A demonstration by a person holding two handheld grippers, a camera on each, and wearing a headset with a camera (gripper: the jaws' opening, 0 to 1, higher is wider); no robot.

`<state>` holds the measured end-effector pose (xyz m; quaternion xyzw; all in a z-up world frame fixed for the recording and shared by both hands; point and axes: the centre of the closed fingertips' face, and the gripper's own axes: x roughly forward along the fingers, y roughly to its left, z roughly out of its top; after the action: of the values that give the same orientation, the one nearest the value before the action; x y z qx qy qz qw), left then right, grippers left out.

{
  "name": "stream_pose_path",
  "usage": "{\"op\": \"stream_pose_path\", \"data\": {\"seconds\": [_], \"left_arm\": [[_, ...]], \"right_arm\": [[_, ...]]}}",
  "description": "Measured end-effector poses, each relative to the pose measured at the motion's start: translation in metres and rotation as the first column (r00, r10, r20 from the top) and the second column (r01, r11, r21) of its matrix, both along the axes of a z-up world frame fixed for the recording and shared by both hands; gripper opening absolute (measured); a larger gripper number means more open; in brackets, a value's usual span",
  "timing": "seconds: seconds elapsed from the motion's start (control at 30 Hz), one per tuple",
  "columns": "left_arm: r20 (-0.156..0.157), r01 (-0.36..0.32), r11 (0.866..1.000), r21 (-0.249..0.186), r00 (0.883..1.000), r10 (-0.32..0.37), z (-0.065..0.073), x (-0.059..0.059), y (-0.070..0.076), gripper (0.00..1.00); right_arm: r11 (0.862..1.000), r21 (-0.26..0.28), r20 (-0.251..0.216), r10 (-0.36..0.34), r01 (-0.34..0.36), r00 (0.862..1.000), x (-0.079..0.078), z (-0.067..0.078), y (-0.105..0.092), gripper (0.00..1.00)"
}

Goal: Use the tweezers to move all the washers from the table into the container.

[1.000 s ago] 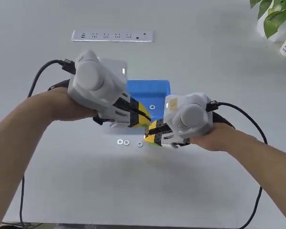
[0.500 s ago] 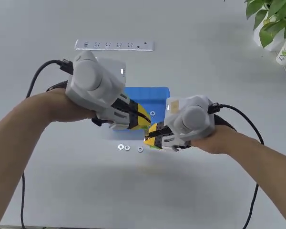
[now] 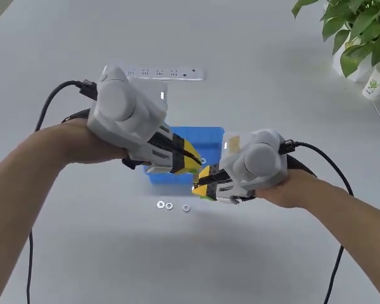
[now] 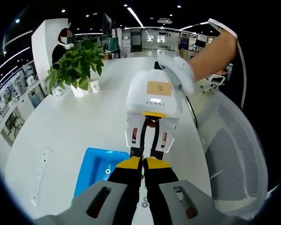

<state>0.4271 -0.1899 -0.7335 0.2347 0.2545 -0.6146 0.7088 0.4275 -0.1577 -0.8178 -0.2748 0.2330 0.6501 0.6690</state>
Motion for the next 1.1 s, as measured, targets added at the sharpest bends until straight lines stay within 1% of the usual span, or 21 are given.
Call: {"op": "stream_pose_path", "data": {"seconds": [0.33,0.5,0.8,1.1], "left_arm": [[0.028,-0.002,1.000,-0.006,1.000,0.002,0.013,0.010,0.000,0.05],[0.039,-0.002,1.000,-0.008,0.999,0.002,0.017,0.017,-0.002,0.05],[0.050,-0.003,1.000,-0.003,0.999,0.004,0.016,0.029,-0.001,0.05],[0.046,-0.004,1.000,-0.001,0.999,0.004,0.011,0.044,0.000,0.05]], "right_arm": [[1.000,-0.004,0.034,0.002,-0.001,0.999,0.014,0.014,-0.003,0.10],[1.000,-0.006,0.045,0.001,-0.001,0.999,0.022,0.017,-0.004,0.10],[1.000,-0.008,0.051,-0.003,0.003,0.999,0.034,0.016,-0.004,0.10],[1.000,-0.008,0.047,-0.006,0.007,0.999,0.048,0.012,-0.002,0.10]]}}
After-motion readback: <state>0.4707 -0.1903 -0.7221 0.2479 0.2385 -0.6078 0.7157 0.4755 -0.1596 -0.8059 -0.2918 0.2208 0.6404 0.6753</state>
